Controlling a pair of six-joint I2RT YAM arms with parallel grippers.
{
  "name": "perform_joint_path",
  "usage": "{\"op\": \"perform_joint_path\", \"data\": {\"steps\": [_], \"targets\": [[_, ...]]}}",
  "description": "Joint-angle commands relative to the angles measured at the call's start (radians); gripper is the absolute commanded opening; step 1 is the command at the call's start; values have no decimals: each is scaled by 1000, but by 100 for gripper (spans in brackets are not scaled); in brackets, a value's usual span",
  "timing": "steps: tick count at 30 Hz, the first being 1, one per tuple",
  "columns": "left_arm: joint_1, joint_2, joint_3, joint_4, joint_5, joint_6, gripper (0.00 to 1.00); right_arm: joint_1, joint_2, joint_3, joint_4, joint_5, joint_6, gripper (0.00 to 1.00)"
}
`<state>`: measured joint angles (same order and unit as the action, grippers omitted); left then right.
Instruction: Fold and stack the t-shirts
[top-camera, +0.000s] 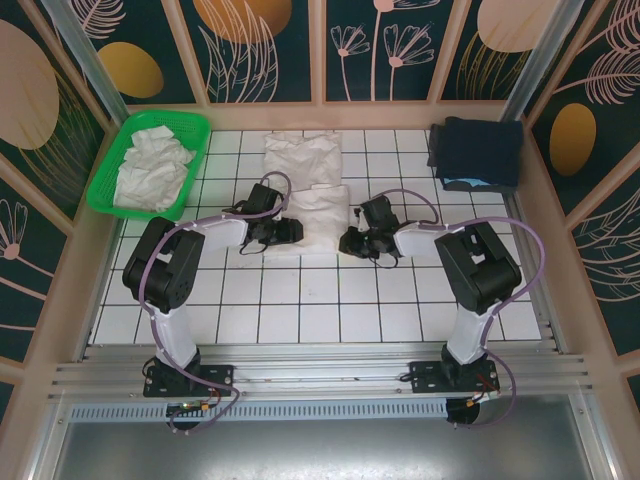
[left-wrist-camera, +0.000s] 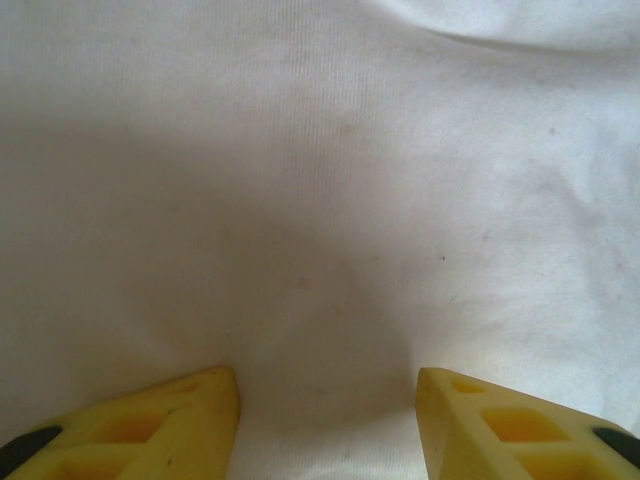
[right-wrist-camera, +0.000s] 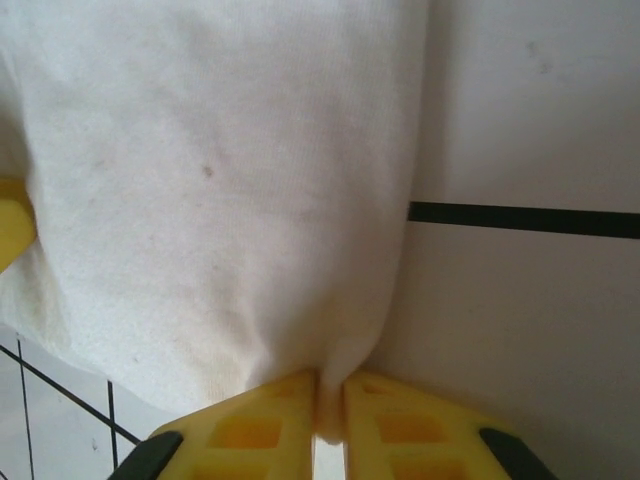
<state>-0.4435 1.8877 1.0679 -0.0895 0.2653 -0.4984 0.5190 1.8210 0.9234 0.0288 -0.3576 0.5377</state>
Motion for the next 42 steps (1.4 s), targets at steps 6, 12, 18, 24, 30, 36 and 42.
{"op": "perform_joint_path", "data": {"steps": [6, 12, 18, 24, 30, 36, 42], "targets": [[12, 42, -3, -120, -111, 53, 50, 11, -52, 89, -214, 118, -96, 0], [33, 52, -19, -146, -133, 76, 47, 3, -66, 109, -421, 201, -223, 0], [40, 56, -31, -150, -124, 87, 44, -4, -49, 116, -490, 300, -272, 0], [40, 31, -25, -157, -105, 85, 46, -20, -106, 148, -530, 317, -302, 19], [38, -50, 4, -145, -39, 66, 55, -11, -169, 167, -399, 197, -253, 35], [38, -145, 15, -166, -63, 44, 63, 62, -66, 229, -210, 97, -122, 38], [55, -255, -89, -178, -169, -20, 73, 119, -46, 191, -217, 206, -24, 52]]}}
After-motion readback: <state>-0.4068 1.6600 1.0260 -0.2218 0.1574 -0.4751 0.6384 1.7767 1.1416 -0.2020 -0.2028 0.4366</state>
